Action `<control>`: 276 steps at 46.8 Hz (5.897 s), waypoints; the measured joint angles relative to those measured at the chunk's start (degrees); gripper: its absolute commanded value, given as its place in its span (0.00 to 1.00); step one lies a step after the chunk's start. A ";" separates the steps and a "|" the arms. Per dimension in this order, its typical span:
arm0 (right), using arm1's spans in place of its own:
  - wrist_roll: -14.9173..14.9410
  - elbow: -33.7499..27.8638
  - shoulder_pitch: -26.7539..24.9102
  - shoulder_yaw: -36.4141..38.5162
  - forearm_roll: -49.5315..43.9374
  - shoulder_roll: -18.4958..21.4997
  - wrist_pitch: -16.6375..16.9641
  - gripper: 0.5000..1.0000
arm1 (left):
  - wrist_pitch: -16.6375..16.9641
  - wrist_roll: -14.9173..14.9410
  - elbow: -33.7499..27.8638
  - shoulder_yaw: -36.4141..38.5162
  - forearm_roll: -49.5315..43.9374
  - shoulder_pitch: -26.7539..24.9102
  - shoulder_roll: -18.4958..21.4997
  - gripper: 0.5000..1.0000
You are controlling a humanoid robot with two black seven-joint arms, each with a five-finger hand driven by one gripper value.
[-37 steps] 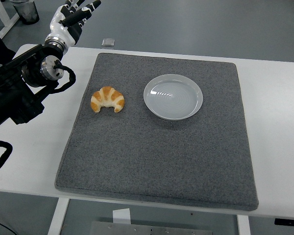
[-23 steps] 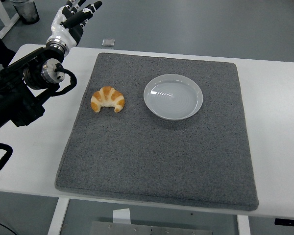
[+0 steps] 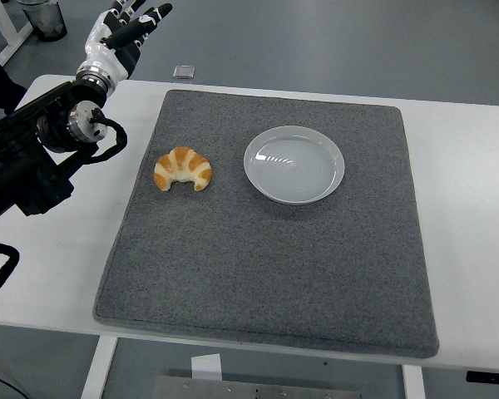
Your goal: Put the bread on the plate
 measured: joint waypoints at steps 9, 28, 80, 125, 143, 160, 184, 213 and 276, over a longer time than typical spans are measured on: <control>0.00 0.04 0.02 0.00 0.00 0.00 0.00 0.90 | 0.03 0.00 -0.03 -0.07 0.00 0.00 -0.09 0.98; 0.02 0.02 0.00 0.00 0.00 0.00 0.00 0.90 | -0.51 0.38 -0.78 8.14 2.66 -1.88 1.89 0.98; 0.02 0.01 0.00 0.00 0.00 0.00 0.00 0.90 | -9.25 -1.97 -20.78 61.94 52.77 -32.03 21.72 0.97; 0.00 0.00 0.00 0.00 0.00 0.00 0.00 0.90 | -9.05 4.05 -20.34 62.03 44.90 -22.24 17.21 0.93; 0.01 0.00 0.00 0.00 0.00 0.00 0.00 0.90 | -5.11 4.14 -18.60 62.03 44.90 -20.38 13.46 0.91; -0.02 0.00 0.00 0.00 0.00 0.00 0.00 0.90 | -3.22 4.14 -16.90 62.12 45.04 -19.66 11.53 0.87; -0.02 0.02 0.00 0.00 0.00 0.00 0.00 0.90 | -2.88 4.14 -16.63 62.22 45.80 -19.26 10.58 0.72; 0.01 0.02 0.00 0.00 0.00 0.00 0.00 0.90 | -1.31 4.03 -16.64 64.34 46.38 -18.84 9.95 0.20; 0.00 0.01 0.00 0.00 0.00 0.00 0.00 0.90 | -1.64 3.07 -17.45 64.04 48.46 -31.31 9.92 0.00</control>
